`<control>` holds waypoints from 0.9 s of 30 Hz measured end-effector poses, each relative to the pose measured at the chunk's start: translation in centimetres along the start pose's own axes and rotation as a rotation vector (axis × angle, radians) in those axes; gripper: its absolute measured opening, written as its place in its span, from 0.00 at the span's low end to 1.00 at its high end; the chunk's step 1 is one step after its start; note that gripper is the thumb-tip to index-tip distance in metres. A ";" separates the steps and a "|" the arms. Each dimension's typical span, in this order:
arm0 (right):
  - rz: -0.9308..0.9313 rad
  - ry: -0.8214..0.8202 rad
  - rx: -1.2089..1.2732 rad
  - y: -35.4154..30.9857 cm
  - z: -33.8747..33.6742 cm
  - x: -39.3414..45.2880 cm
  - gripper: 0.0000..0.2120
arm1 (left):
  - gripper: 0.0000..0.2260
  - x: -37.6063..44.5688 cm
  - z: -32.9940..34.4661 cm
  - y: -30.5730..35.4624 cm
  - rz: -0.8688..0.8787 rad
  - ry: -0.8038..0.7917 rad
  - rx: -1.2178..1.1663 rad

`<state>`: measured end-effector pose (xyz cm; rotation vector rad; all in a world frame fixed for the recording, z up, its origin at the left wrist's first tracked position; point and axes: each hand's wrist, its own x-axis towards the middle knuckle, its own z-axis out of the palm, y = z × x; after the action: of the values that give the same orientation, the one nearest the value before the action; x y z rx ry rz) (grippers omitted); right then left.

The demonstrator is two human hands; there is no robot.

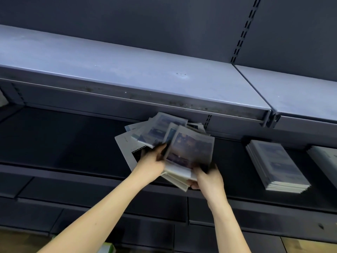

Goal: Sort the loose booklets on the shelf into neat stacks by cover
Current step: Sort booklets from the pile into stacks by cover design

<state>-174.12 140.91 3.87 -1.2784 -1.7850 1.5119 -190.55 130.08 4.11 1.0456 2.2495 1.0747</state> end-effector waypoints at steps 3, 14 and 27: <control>0.013 0.002 0.057 -0.4 -0.4 0.1 0.13 | 0.20 1.9 -1.2 -0.4 0.033 0.156 0.218; 0.034 -0.011 0.349 -1.1 -1.3 -0.5 0.09 | 0.25 6.5 -3.1 -3.1 -0.191 0.145 0.124; -0.104 0.012 -0.087 -3.4 2.8 1.7 0.16 | 0.19 2.6 -4.1 -2.0 -0.311 0.073 -0.205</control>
<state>-178.33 141.16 5.89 -1.2126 -1.8977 1.3808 -195.73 129.38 4.80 0.5598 2.2075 1.1896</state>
